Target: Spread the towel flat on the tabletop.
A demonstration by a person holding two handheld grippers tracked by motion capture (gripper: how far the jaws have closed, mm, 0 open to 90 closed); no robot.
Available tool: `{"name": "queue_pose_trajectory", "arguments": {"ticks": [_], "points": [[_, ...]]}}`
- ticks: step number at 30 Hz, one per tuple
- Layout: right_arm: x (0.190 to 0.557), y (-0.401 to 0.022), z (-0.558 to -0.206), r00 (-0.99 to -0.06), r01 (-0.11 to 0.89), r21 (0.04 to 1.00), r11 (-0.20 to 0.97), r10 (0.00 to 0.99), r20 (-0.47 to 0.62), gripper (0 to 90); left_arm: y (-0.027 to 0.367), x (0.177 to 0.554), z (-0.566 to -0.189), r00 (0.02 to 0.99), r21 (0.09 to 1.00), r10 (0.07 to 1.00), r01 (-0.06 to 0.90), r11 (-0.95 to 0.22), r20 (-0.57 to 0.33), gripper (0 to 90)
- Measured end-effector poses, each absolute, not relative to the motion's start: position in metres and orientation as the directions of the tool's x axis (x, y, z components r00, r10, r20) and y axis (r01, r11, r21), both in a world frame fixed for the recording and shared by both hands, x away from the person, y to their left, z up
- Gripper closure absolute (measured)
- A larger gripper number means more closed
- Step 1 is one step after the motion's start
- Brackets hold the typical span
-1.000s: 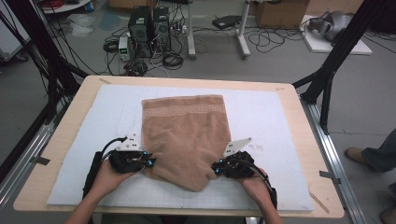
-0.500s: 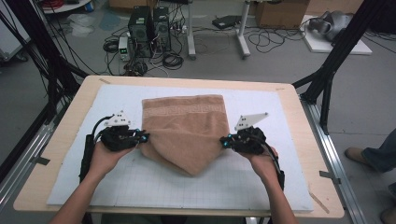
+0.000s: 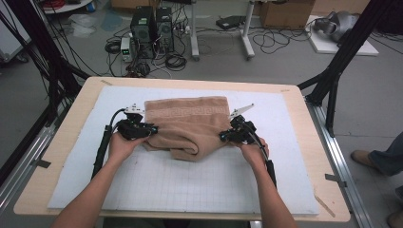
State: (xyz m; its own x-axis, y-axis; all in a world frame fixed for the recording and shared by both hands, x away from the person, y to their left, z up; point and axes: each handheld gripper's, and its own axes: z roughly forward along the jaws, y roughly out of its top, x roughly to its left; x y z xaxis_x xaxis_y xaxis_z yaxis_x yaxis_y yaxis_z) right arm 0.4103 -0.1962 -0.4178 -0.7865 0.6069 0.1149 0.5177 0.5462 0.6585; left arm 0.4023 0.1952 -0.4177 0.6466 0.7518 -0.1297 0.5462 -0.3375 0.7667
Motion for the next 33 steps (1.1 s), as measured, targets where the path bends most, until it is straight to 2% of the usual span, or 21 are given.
{"name": "queue_pose_trajectory", "arguments": {"ticks": [2, 3, 4, 7, 13, 20, 27, 29, 31, 32, 33], "points": [[0.41, -0.198, -0.417, -0.784, 0.518, 0.665, 0.538, 0.609, 0.119, 77.5, 0.198, 0.399, -0.413, 0.656, 0.77, 0.747, 0.531, -0.354, -0.11, 70.1], [0.407, -0.2, -0.412, -0.785, 0.508, 0.679, 0.53, 0.61, 0.11, 70.7, 0.2, 0.396, -0.409, 0.659, 0.771, 0.745, 0.526, -0.358, -0.103, 62.1], [0.407, -0.2, -0.412, -0.785, 0.508, 0.679, 0.53, 0.61, 0.11, 70.7, 0.202, 0.394, -0.405, 0.661, 0.778, 0.742, 0.52, -0.352, -0.107, 62.1], [0.393, -0.208, -0.397, -0.784, 0.482, 0.712, 0.511, 0.614, 0.09, 64.5, 0.209, 0.382, -0.392, 0.671, 0.795, 0.737, 0.488, -0.361, -0.078, 52.3], [0.362, -0.217, -0.381, -0.813, 0.425, 0.749, 0.509, 0.579, 0.068, 59.5, 0.221, 0.356, -0.371, 0.704, 0.821, 0.707, 0.437, -0.366, -0.059, 45.2], [0.336, -0.206, -0.393, -0.86, 0.371, 0.742, 0.559, 0.507, 0.048, 56.9, 0.2, 0.323, -0.376, 0.787, 0.824, 0.616, 0.368, -0.43, -0.03, 45.6], [0.34, -0.178, -0.422, -0.876, 0.395, 0.692, 0.604, 0.475, 0.085, 51.7, 0.161, 0.328, -0.413, 0.834, 0.733, 0.552, 0.372, -0.57, 0.006, 46.8], [0.346, -0.165, -0.426, -0.876, 0.385, 0.7, 0.601, 0.476, 0.074, 51.7, 0.156, 0.334, -0.42, 0.827, 0.722, 0.562, 0.387, -0.574, 0.002, 52.8], [0.351, -0.159, -0.429, -0.872, 0.385, 0.714, 0.585, 0.483, 0.075, 56.0, 0.154, 0.34, -0.424, 0.812, 0.729, 0.584, 0.397, -0.558, 0.005, 58.3], [0.351, -0.159, -0.429, -0.872, 0.385, 0.714, 0.585, 0.483, 0.075, 56.0, 0.154, 0.343, -0.425, 0.806, 0.732, 0.591, 0.403, -0.55, 0.001, 58.3], [0.356, -0.153, -0.434, -0.869, 0.389, 0.705, 0.594, 0.49, 0.066, 62.3, 0.154, 0.345, -0.426, 0.8, 0.735, 0.6, 0.408, -0.542, -0.002, 63.5]]}}
